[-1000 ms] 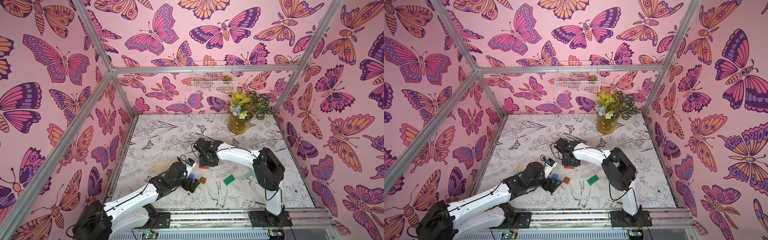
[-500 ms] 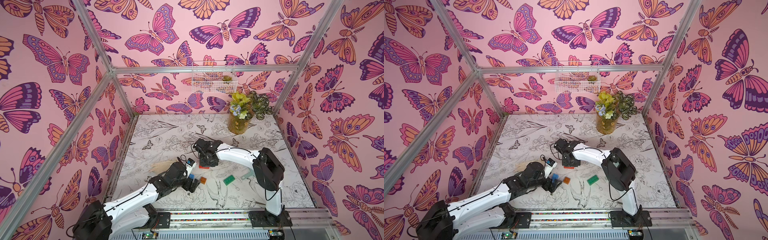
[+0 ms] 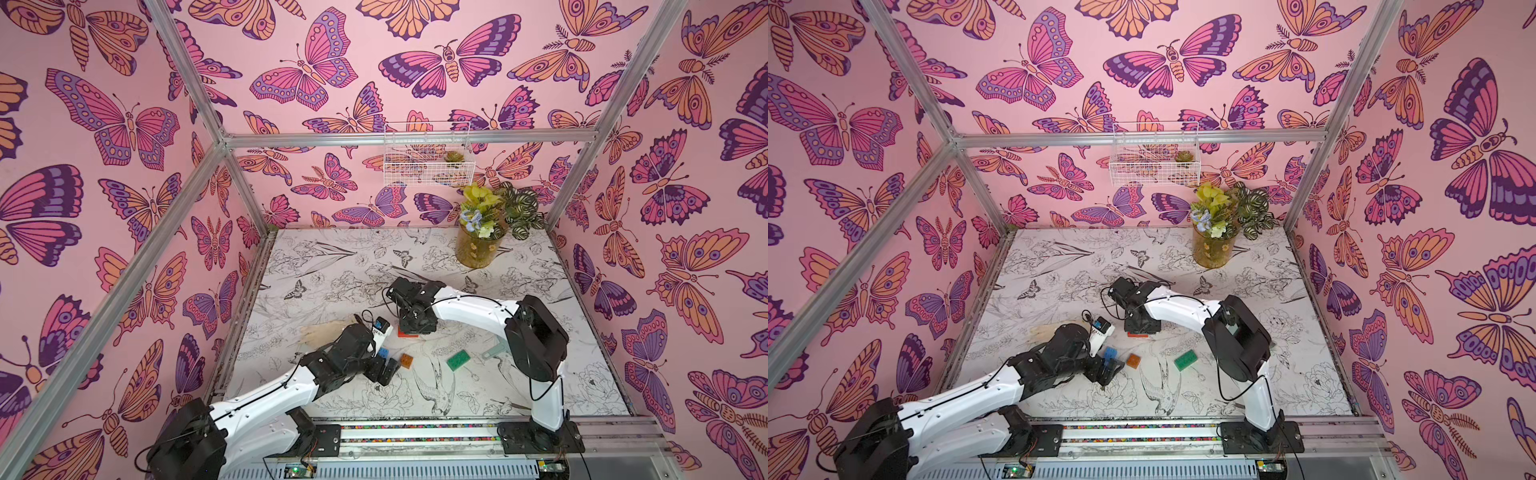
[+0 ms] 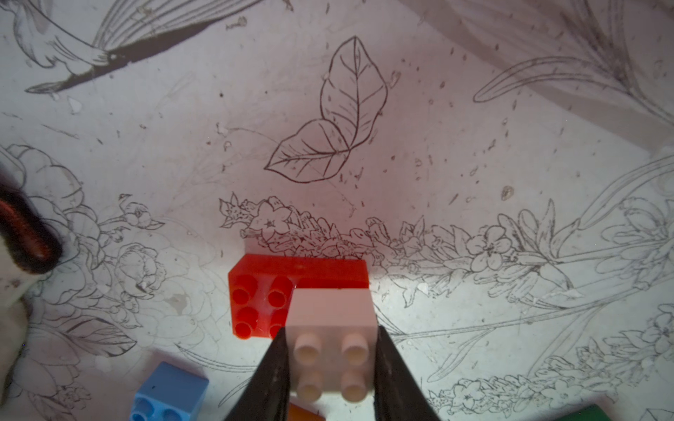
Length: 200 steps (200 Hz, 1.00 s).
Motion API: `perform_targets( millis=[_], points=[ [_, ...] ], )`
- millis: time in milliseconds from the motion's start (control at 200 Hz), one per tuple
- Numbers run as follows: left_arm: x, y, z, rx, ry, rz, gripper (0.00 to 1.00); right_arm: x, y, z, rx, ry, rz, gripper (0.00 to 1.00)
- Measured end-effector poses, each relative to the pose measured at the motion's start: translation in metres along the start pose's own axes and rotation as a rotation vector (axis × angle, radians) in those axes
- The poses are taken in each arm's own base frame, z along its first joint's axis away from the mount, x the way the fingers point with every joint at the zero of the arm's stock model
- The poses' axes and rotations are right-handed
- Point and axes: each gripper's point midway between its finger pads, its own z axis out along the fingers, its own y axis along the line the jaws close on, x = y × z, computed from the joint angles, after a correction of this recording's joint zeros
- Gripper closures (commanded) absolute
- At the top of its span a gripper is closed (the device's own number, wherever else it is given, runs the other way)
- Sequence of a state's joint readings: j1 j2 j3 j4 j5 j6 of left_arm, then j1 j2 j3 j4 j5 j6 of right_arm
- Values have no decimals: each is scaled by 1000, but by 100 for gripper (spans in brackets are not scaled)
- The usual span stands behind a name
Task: Assemble the number 5 with lego
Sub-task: Assemble the lego brick with the lego brick.
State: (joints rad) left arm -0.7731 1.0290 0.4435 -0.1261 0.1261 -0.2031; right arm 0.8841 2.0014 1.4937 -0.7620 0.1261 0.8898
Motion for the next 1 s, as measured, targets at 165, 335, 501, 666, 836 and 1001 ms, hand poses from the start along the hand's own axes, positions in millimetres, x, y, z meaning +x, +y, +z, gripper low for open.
perform_targets(
  millis=[165,335,501,666,836,1001],
  points=[
    [0,0,0,0,1,0,0,0,1,1,-3,1,5,85],
    [0,0,0,0,1,0,0,-1,0,3,2,3,0,85],
    [0,1,0,-3,1,0,0,-1,0,6,11,9,-7,86],
    [1,1,1,-8,4,0,0,0,1,7,25,23,-24,86],
    [1,2,1,-14,3,0,0,0,1,7,25,27,-28,85],
    [1,3,1,-15,3,0,0,0,1,7,22,28,-27,84]
  ],
)
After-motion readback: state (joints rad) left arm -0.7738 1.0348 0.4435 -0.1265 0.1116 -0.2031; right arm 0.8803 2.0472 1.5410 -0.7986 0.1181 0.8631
